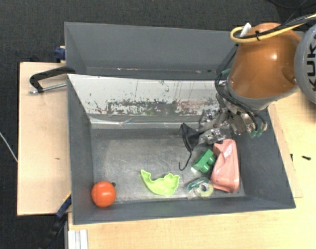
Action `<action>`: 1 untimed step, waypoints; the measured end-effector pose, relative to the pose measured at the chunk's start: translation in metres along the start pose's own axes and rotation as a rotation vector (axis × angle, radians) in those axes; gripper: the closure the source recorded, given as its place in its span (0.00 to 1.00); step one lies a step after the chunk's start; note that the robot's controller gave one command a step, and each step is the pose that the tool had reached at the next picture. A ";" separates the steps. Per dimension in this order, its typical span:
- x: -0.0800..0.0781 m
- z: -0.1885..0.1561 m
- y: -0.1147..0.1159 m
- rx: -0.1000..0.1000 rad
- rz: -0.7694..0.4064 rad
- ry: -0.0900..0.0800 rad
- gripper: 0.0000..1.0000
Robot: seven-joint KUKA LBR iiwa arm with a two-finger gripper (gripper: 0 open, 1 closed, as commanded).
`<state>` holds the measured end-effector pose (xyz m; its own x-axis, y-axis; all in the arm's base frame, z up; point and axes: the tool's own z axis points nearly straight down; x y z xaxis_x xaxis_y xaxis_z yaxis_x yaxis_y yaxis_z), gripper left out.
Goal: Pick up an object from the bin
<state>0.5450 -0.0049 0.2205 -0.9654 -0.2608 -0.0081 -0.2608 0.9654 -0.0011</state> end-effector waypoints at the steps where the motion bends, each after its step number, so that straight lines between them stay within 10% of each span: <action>1: 0.001 0.001 0.000 -0.001 0.001 0.002 1.00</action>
Offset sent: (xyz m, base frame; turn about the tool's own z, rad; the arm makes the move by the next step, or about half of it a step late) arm 0.0000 0.0000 0.0000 0.0000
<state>0.5444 -0.0050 0.2196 -0.9657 -0.2596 -0.0058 -0.2596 0.9657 0.0000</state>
